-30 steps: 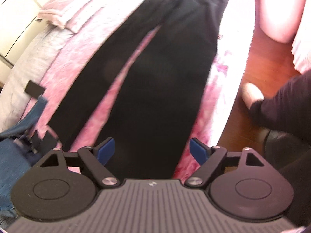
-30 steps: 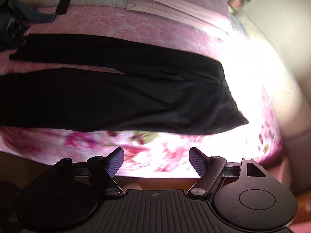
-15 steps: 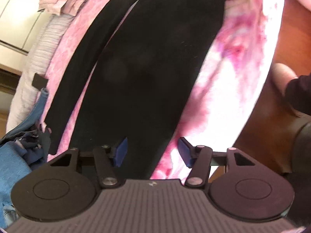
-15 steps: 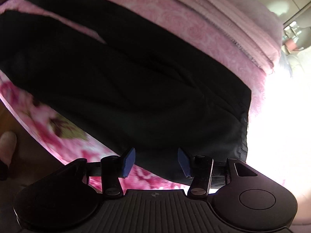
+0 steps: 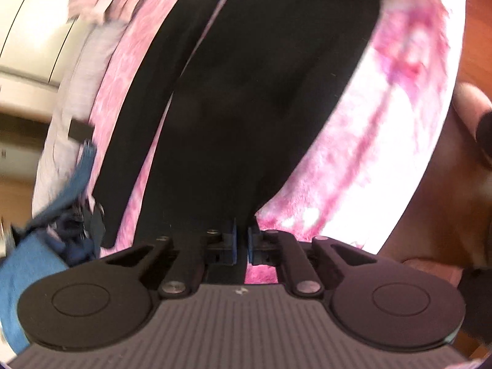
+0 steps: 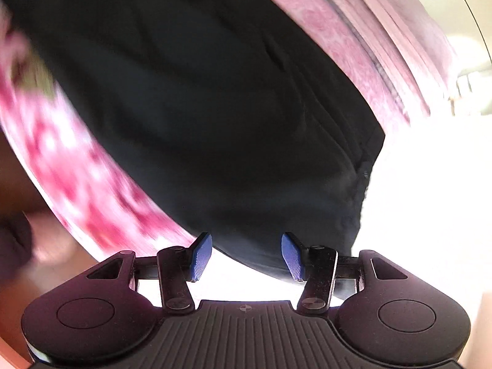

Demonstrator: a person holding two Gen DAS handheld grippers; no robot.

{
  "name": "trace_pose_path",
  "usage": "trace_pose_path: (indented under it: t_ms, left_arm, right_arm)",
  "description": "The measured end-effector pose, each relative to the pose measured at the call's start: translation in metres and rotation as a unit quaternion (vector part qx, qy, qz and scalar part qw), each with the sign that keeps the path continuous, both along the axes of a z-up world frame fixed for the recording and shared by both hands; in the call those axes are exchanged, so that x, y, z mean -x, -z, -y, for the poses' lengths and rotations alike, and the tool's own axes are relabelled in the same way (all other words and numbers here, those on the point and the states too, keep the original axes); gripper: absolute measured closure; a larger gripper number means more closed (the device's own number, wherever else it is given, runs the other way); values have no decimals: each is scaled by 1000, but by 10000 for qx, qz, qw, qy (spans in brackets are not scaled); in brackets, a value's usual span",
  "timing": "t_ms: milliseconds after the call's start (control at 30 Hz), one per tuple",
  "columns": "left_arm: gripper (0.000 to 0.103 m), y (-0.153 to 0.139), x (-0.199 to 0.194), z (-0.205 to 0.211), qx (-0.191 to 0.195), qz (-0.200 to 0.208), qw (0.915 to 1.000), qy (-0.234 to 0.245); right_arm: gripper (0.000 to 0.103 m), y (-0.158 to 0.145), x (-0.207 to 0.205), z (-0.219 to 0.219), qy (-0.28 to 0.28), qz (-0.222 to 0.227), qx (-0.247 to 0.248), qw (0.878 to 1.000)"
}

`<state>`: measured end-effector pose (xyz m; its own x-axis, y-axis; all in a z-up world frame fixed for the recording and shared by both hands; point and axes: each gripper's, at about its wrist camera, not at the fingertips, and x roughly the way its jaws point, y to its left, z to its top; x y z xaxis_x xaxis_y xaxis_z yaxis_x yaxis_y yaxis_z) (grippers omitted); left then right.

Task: Fold clothes
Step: 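Grasp the trouser leg hems with both grippers and lift them, then lay the black trousers down and open both grippers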

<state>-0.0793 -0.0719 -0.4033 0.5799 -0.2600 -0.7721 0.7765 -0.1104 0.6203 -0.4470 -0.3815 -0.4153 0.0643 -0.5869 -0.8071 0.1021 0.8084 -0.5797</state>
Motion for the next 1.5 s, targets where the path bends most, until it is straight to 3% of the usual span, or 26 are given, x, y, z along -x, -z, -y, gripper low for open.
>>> trace_pose_path:
  t_ms: [167,333,433,600,667,700,833,967,1067,1200,1333,1500]
  left_arm:
    - [97,6,-1,16,-193,58,9991,-373]
    - [97,13,-2,27,-373,137,9975,-585]
    - [97,13,-2,32,-488,157,9962,-699]
    - [97,2,-4,40,-443,308,9950,-844]
    - [98,-4,-6,43,-419,376,9947,-862]
    - [98,-8,-7,44,-417,413,9946,-856]
    - [98,-39,-12,46,-354,507,9946,-831]
    - [98,-92,-24,50,-173,472,9946,-912]
    - [98,-133,-49,61,-138,186,9957,-899]
    - [98,-174,-98,82,-57,-265,9963,-811]
    - [99,-183,-153,111,-183,-700,9952,-656]
    - [99,-166,-230,150,-427,-1371,9888,-412]
  right_arm:
    - [50,43,35,23,-983,-883,482,9901]
    - [50,61,58,31,-1751,-610,859,9789]
    - [50,56,67,35,-1820,-214,956,9784]
    - [51,52,80,42,-1921,23,987,9764]
    - [81,47,77,47,-1891,102,938,9774]
    - [91,46,75,50,-1853,127,878,9787]
    - [96,20,57,51,-1601,180,572,9853]
    - [97,-35,52,54,-1601,306,626,9846]
    - [100,-85,43,61,-1647,453,866,9815]
    - [100,-135,2,95,-1800,498,1060,9767]
    - [100,-147,-56,140,-1953,281,1035,9749]
    - [100,-135,-126,206,-2150,-287,589,9744]
